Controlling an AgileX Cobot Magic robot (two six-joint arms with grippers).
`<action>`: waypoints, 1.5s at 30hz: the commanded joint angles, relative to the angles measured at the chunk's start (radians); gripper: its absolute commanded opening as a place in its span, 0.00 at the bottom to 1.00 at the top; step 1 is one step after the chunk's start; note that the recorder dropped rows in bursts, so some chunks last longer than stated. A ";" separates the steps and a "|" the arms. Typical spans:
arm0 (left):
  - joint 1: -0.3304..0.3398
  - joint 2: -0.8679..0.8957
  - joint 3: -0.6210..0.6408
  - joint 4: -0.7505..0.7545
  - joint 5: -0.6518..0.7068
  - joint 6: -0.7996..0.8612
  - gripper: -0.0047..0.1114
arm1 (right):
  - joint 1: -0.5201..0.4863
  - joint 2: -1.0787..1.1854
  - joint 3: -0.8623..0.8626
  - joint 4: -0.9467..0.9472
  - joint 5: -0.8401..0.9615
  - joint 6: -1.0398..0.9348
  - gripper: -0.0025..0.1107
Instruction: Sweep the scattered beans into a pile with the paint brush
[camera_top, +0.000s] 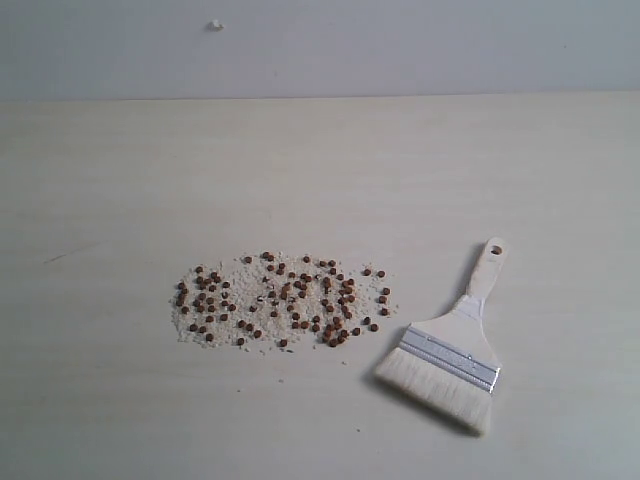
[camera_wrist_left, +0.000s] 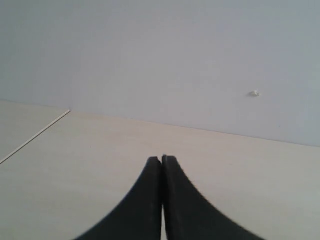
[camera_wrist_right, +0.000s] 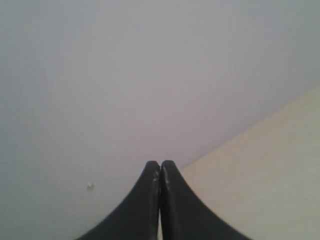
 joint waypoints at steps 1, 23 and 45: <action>-0.005 -0.008 0.003 0.002 -0.004 -0.009 0.04 | 0.099 0.124 -0.004 0.002 0.010 0.019 0.02; -0.005 -0.008 0.003 0.002 -0.004 -0.009 0.04 | 0.362 0.249 -0.004 -0.421 0.494 0.889 0.02; -0.005 -0.008 0.003 0.002 -0.004 -0.009 0.04 | 0.454 0.625 -0.424 -0.476 1.037 0.995 0.02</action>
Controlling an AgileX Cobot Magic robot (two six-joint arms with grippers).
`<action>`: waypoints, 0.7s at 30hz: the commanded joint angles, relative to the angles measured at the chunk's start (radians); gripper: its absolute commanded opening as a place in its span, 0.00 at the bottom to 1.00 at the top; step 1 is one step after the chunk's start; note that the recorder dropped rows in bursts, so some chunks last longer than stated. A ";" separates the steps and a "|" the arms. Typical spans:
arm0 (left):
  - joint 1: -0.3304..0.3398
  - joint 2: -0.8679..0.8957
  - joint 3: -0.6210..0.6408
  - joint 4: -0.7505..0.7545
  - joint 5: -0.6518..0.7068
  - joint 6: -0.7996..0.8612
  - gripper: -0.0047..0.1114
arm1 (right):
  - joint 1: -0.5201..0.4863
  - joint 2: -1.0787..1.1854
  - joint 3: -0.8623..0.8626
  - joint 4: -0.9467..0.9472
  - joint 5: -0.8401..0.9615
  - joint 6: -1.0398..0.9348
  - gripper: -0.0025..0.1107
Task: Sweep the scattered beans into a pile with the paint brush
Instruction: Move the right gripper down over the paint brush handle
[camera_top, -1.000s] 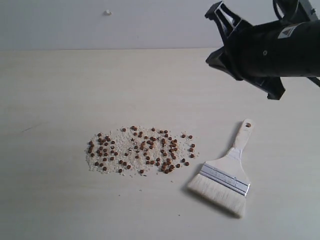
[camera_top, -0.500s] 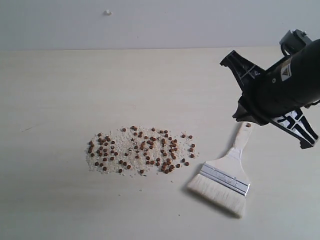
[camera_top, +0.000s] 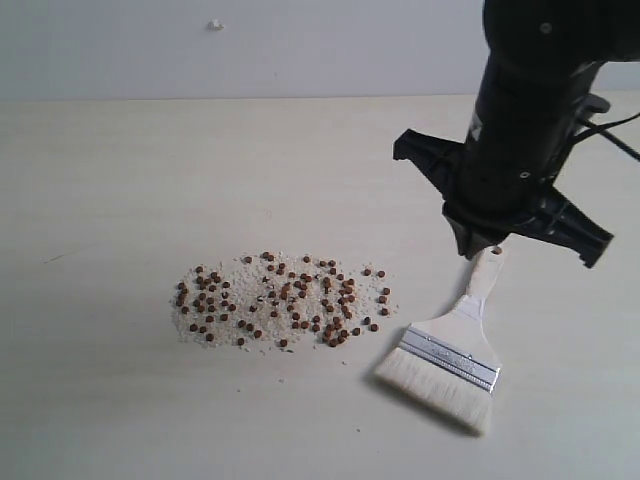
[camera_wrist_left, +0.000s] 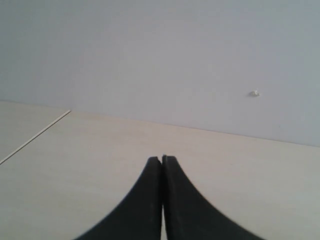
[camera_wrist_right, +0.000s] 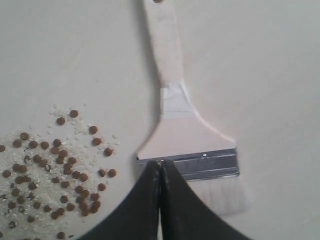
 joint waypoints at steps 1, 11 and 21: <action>-0.005 -0.008 0.003 0.002 -0.004 -0.009 0.04 | 0.003 0.104 -0.073 0.075 -0.021 -0.019 0.02; -0.005 -0.008 0.003 0.002 -0.004 -0.009 0.04 | 0.001 0.179 -0.096 0.127 -0.192 -0.059 0.02; -0.005 -0.008 0.003 0.002 -0.004 -0.009 0.04 | 0.001 0.189 -0.096 0.062 -0.063 -0.068 0.02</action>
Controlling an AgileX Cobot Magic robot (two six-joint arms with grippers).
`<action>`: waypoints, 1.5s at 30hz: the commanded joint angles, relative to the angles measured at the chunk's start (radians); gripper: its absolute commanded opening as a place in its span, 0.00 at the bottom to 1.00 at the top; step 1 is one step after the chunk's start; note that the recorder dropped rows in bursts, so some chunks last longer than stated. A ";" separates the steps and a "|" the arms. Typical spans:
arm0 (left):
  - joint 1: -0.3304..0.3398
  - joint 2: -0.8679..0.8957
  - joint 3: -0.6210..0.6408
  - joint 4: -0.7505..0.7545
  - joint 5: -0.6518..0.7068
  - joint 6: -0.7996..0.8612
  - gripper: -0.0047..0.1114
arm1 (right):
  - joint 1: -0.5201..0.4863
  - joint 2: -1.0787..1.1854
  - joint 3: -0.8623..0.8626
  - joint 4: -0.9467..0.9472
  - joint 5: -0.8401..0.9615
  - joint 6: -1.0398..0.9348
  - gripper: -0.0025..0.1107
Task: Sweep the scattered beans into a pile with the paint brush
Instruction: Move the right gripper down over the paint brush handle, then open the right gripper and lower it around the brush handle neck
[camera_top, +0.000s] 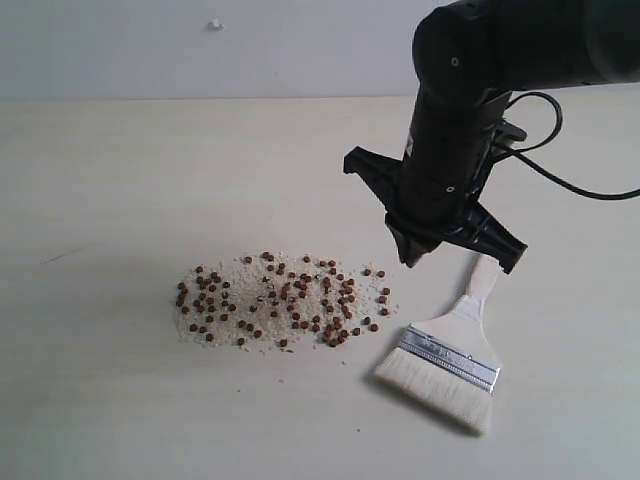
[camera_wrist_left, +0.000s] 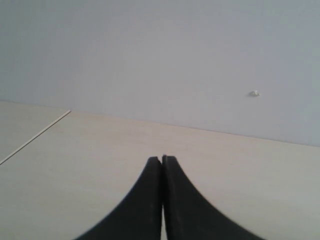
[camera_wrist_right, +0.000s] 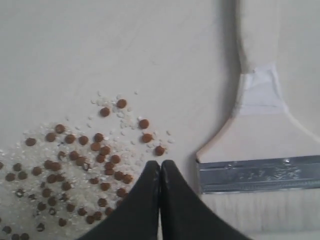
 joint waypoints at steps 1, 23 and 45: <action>-0.005 -0.008 0.003 0.000 -0.004 -0.009 0.04 | 0.001 0.003 -0.007 -0.070 0.048 -0.011 0.02; -0.005 -0.008 0.003 0.000 -0.001 -0.009 0.04 | -0.015 0.068 -0.007 -0.047 0.142 -0.033 0.42; -0.005 -0.008 0.003 0.000 -0.001 -0.009 0.04 | -0.049 0.075 0.001 -0.120 0.157 -0.050 0.36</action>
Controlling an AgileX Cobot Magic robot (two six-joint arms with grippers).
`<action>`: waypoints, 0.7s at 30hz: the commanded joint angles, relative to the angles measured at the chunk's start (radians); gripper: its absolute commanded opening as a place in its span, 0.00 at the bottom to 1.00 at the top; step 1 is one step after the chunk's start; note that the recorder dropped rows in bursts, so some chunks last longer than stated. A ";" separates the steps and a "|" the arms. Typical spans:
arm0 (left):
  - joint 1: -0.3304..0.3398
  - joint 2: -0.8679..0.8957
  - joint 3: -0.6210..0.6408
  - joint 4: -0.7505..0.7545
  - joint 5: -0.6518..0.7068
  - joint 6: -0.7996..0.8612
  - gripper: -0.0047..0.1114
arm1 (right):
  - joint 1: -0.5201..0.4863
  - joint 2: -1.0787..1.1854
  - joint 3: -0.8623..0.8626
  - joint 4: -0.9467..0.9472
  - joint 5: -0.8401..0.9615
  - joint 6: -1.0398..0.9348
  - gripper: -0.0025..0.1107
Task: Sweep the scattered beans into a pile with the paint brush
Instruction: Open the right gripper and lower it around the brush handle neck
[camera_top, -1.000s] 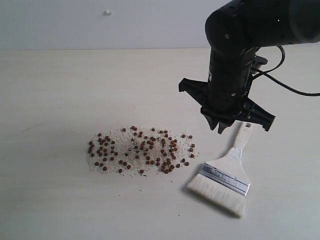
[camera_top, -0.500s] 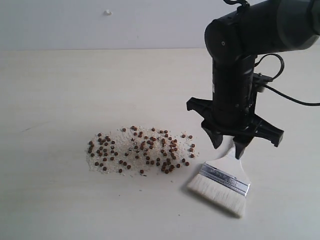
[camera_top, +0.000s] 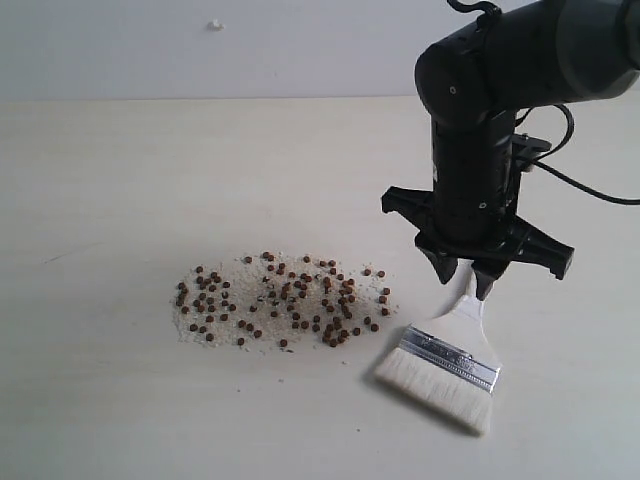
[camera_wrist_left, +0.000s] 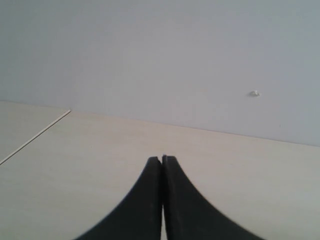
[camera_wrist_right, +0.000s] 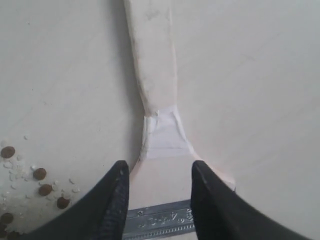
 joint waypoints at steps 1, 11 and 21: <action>-0.005 -0.008 0.003 0.000 -0.003 -0.009 0.04 | -0.004 0.000 0.001 -0.014 -0.001 -0.026 0.36; -0.005 -0.008 0.003 0.000 -0.003 -0.009 0.04 | -0.007 0.000 0.061 -0.019 -0.114 -0.036 0.42; -0.005 -0.008 0.003 0.000 -0.003 -0.009 0.04 | -0.008 0.000 0.071 -0.009 -0.128 -0.062 0.44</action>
